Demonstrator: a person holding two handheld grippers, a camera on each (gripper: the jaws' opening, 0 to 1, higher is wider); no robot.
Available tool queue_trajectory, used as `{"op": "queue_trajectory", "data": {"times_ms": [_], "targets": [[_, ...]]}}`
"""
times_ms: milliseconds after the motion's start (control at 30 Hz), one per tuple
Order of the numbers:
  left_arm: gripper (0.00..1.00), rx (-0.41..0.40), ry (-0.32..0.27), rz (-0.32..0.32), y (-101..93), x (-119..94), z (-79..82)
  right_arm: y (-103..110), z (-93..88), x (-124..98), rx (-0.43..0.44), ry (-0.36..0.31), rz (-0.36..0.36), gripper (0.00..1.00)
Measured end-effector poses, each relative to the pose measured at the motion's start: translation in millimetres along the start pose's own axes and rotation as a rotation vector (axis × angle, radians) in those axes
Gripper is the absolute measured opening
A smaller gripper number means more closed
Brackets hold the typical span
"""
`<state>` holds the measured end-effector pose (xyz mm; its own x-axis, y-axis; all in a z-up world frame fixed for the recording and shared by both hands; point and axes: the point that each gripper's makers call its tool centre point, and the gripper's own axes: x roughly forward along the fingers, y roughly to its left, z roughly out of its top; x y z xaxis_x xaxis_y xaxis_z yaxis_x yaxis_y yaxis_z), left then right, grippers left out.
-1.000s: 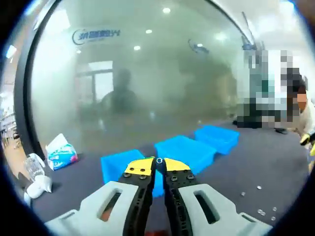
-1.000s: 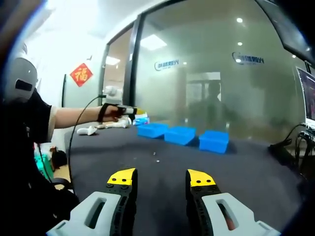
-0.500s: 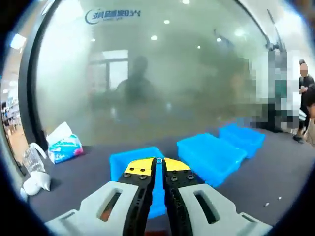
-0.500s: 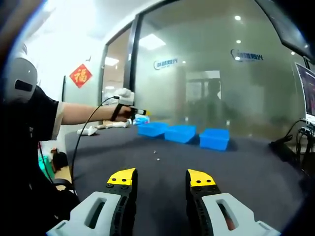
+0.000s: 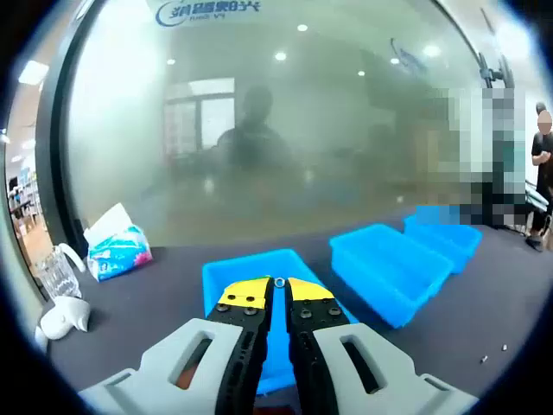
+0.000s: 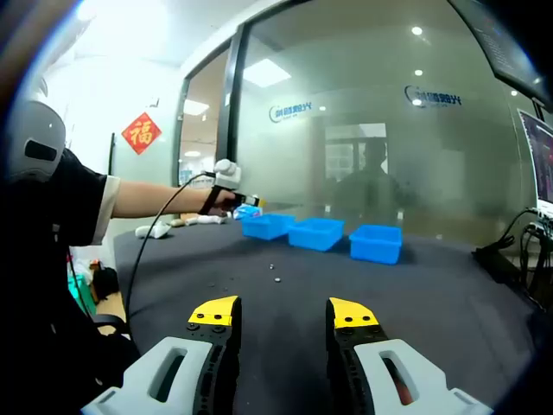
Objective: Sort the screws, nuts, and washers into the corresponding bins
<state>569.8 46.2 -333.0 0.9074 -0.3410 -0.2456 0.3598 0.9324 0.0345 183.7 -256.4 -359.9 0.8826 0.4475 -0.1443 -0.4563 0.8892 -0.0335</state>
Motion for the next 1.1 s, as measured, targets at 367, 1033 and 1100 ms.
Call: {"op": "queue_trajectory", "data": {"times_ms": [367, 1033, 1100], "targets": [[0.28, 0.018, 0.005, -0.027, -2.9, -7, -5.6, 2, -0.8, 2, -0.004, 0.002, 0.006, 0.36], [0.46, 0.028, 0.045, -0.253, -60.1, -63, -29.2, 6, -0.9, 5, -0.009, 0.005, 0.012, 0.36], [0.46, 0.027, 0.040, -0.286, -69.4, -74, -30.0, 6, -0.8, 5, -0.008, 0.004, 0.013, 0.36]]}}
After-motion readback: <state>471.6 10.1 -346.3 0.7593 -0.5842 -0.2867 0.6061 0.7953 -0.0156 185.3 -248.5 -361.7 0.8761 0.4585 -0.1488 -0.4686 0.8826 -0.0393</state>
